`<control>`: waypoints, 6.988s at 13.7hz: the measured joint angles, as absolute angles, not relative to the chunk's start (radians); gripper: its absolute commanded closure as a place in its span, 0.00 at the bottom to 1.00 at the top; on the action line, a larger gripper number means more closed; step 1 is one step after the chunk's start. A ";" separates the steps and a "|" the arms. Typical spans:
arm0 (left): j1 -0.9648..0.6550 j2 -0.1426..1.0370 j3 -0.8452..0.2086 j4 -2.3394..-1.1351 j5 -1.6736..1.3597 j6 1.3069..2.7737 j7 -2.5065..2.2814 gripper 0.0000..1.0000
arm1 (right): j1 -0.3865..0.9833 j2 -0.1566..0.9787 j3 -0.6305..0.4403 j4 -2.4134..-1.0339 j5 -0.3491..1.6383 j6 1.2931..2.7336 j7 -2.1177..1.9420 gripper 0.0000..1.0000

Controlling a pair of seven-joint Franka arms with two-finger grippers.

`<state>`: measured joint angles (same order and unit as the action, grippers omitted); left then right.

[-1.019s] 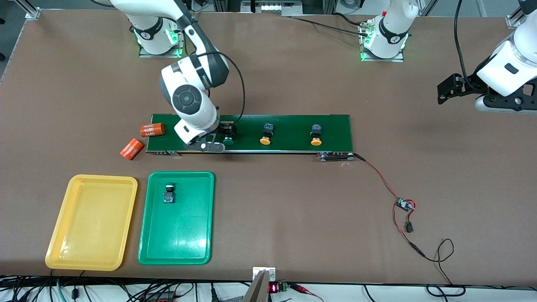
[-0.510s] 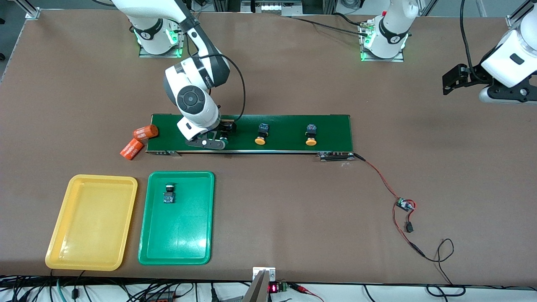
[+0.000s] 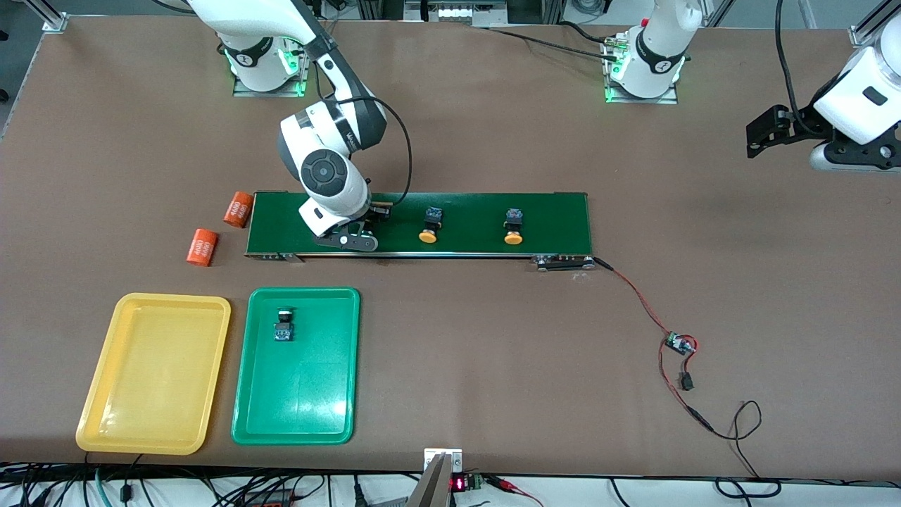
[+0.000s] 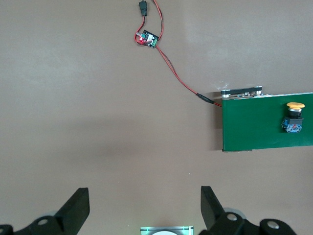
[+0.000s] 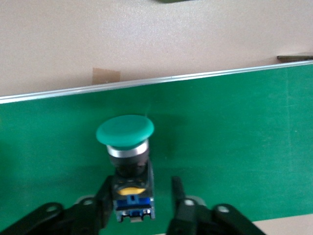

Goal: Sort buttons by color to trays
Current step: 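Carry the green button into the green tray with the right gripper, then return the right gripper to the belt and grasp a yellow button, then carry the yellow button over the yellow tray with the right gripper, then lower the yellow button into the yellow tray and open the right gripper, then move the right gripper back to the belt and grasp the last yellow button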

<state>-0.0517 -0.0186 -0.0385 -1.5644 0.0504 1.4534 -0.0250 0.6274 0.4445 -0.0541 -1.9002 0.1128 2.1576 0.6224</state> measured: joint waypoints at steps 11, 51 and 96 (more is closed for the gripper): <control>-0.055 -0.019 -0.040 -1.559 0.050 1.448 -0.025 0.00 | 0.461 0.537 -0.098 -1.658 0.103 2.183 0.311 0.79; -0.053 -0.019 -0.055 -1.553 0.046 1.408 -0.025 0.00 | 0.623 0.406 -0.031 -2.012 0.164 2.346 0.668 0.96; -0.053 -0.018 -0.053 -1.552 0.043 1.394 -0.025 0.00 | 0.384 0.497 -0.009 -1.526 0.053 1.948 0.392 0.00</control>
